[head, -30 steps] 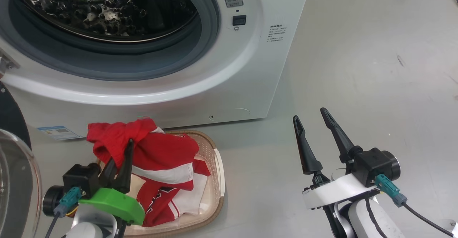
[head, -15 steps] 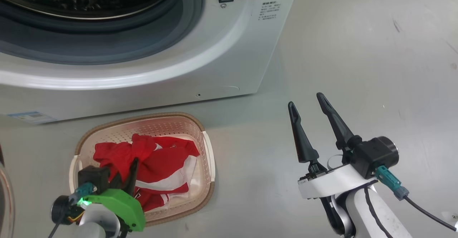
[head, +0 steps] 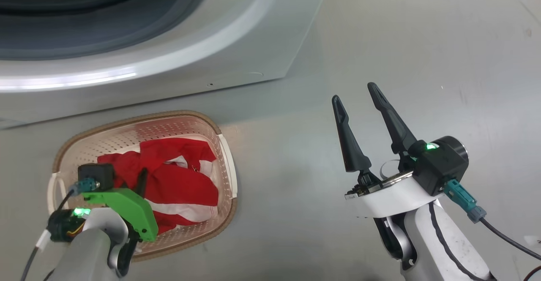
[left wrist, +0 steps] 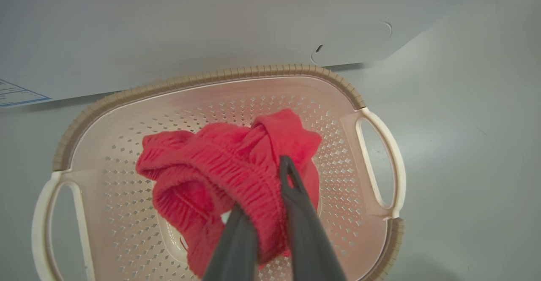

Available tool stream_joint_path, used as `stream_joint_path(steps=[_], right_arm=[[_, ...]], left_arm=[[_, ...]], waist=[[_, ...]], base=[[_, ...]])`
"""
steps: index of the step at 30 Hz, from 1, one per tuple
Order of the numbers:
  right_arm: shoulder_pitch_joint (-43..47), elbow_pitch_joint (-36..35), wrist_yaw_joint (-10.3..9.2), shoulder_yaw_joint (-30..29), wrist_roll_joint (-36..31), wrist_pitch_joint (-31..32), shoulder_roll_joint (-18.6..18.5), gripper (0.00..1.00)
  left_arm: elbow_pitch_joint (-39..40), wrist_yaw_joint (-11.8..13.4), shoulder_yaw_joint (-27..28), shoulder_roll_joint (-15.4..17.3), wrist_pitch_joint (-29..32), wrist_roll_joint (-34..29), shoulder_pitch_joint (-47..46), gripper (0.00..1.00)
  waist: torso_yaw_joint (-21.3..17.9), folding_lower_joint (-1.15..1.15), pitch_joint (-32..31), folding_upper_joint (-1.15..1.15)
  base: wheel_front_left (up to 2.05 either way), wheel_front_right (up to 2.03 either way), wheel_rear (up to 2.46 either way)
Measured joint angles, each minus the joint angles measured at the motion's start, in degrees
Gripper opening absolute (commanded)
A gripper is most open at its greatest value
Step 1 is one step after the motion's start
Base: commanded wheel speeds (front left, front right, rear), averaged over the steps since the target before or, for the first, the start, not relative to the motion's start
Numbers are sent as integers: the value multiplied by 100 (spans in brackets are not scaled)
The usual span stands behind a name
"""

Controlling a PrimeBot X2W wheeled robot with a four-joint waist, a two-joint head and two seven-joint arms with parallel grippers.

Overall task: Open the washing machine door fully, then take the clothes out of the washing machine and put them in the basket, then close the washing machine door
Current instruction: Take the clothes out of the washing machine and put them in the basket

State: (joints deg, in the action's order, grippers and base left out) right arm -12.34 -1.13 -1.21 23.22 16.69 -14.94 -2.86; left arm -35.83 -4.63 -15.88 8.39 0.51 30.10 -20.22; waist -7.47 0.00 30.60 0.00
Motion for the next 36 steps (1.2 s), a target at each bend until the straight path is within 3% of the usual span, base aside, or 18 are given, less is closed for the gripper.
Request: stream_joint_path(steps=[17,28,30,31,36], right_arm=[[-528,-192,-131,164,59,0,0,100],[-629,-189,-198,160,78,0,0,100],[-653,-187,-204,168,85,0,0,100],[-665,-186,-204,167,85,0,0,100],[-706,-124,-245,141,85,0,-1,100]], left_arm=[[-1096,-181,-109,-25,734,313,-921,0],[-1650,-229,-210,-25,1054,421,-1243,0],[-1763,-229,-194,-26,1054,437,-1293,48],[-1791,-229,-191,-27,1053,466,-1307,100],[-1937,-231,-182,-53,893,480,-1333,100]], waist=[[-419,0,950,0],[-575,0,1187,0],[-573,0,1184,0],[-571,0,1179,0],[-531,0,1095,0]], base=[[0,0,0],[0,0,0],[0,0,0],[0,0,0],[0,0,0]])
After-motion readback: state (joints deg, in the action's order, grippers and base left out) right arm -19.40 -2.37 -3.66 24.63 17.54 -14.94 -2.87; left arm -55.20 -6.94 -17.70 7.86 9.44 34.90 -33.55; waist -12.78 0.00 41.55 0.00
